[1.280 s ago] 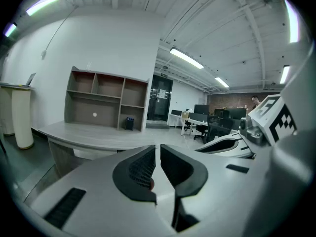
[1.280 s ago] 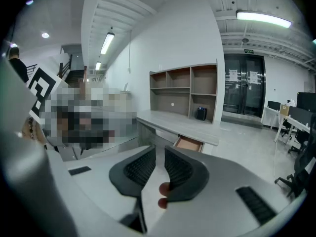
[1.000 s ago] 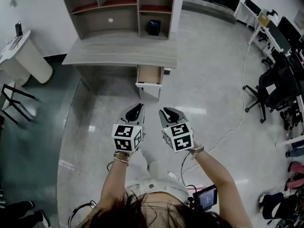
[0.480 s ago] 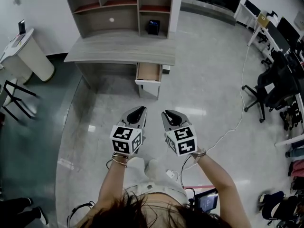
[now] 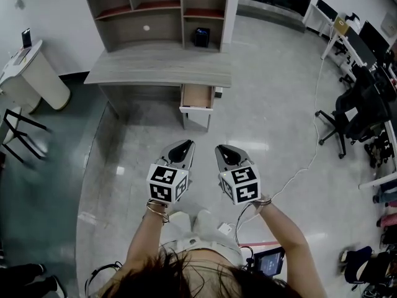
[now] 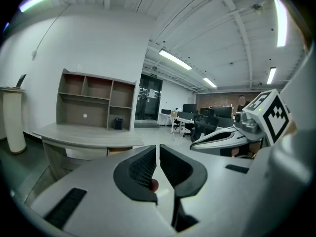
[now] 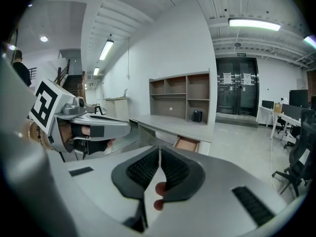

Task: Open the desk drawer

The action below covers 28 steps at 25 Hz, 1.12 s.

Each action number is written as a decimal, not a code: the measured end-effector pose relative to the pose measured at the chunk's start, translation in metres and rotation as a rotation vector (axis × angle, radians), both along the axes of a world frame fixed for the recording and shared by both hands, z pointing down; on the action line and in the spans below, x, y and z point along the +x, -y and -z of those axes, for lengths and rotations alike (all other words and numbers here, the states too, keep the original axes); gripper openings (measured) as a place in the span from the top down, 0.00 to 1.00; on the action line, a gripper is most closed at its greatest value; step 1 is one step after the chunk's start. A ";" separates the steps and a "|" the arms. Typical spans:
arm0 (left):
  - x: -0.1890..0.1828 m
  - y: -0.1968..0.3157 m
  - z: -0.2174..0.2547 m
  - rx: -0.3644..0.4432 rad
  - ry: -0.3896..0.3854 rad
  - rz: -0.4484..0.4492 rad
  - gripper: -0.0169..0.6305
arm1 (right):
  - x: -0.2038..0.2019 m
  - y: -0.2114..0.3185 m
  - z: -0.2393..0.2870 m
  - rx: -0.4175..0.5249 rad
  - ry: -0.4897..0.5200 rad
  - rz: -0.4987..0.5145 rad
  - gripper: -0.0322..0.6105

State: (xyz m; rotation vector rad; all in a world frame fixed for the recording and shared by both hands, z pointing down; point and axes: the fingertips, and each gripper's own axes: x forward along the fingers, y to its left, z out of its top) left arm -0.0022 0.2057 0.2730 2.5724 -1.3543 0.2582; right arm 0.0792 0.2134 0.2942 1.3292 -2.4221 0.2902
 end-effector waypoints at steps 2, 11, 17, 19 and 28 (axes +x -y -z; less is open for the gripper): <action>-0.008 0.003 -0.001 -0.002 0.006 -0.006 0.93 | -0.009 0.002 0.002 -0.001 0.005 -0.001 0.90; -0.041 0.026 0.007 0.012 0.007 -0.029 0.93 | -0.035 0.018 0.008 0.027 -0.013 -0.037 0.92; -0.054 0.038 0.006 0.022 0.005 -0.036 0.93 | -0.047 0.025 0.008 0.032 -0.030 -0.047 0.92; -0.057 0.042 0.006 0.026 0.008 -0.041 0.93 | -0.050 0.027 0.008 0.032 -0.039 -0.050 0.92; -0.073 0.058 0.008 0.024 -0.023 -0.034 0.93 | -0.061 0.032 0.006 0.020 -0.071 -0.051 0.92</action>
